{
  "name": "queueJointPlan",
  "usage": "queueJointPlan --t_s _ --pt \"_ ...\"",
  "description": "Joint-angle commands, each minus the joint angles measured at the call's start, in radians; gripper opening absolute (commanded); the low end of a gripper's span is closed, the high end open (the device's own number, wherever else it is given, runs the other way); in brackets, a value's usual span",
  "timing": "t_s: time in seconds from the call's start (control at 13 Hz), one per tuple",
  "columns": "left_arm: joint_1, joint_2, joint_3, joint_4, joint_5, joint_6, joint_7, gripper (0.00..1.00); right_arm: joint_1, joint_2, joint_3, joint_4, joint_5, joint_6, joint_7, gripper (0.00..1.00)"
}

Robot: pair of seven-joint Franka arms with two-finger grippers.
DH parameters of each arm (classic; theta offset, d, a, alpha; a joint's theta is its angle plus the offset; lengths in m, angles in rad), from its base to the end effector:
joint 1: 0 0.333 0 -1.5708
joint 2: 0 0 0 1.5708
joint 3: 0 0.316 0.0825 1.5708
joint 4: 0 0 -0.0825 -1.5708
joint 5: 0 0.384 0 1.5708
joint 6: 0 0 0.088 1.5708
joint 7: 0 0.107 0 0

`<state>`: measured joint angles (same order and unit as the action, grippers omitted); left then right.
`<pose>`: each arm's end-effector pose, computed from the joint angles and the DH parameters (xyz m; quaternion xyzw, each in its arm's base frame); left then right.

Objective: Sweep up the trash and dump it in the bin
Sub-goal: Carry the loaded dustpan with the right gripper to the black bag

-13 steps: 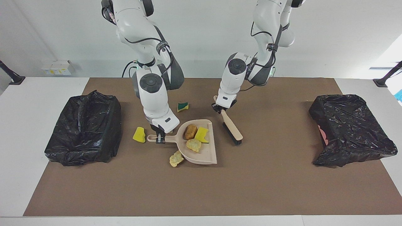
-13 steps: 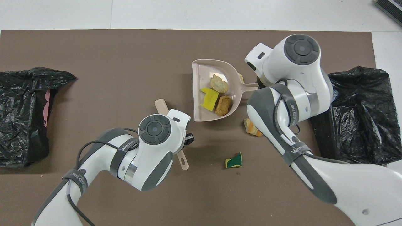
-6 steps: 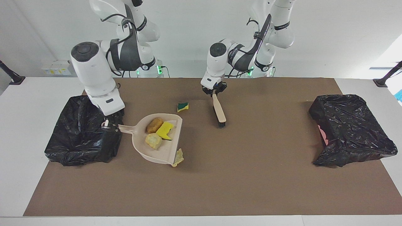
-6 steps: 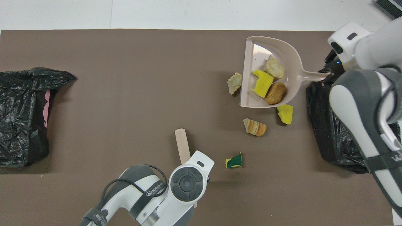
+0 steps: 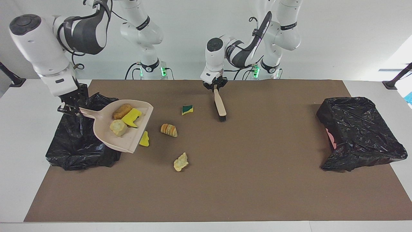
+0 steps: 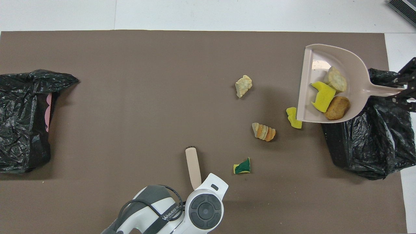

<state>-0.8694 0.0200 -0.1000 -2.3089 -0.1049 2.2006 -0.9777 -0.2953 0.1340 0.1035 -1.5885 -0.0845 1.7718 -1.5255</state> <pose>0.2788 -0.4127 0.3260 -0.9964 -0.0376 0.0701 0.0297 0.5958 -0.1269 0.5567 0.7809 0.6232 -0.0099 0.0416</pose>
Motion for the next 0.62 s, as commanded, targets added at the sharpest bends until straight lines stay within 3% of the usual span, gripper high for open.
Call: queueJointPlan --t_s 0.0,0.08,0.23,0.39,0.54 --pt "0.082 -0.012 0.01 0.014 -0.013 -0.004 0.15 0.85 -0.076 -0.054 0.005 -0.079 -0.053 0.018 -0.031 0.0" --pt "0.099 -0.011 0.01 0.035 -0.013 -0.004 0.168 1.0 -0.114 -0.074 0.008 -0.108 -0.116 0.026 -0.048 0.0" --pt "0.121 -0.002 0.02 0.078 -0.015 -0.005 0.172 1.0 -0.159 -0.105 0.007 -0.161 -0.205 0.079 -0.079 0.0" --pt "0.199 0.0 0.02 0.112 -0.012 -0.007 0.229 1.0 -0.185 -0.151 0.005 -0.252 -0.346 0.183 -0.134 0.0" --pt "0.3 0.008 0.02 0.157 -0.012 -0.007 0.328 1.0 -0.209 -0.191 0.004 -0.33 -0.386 0.276 -0.217 0.0"
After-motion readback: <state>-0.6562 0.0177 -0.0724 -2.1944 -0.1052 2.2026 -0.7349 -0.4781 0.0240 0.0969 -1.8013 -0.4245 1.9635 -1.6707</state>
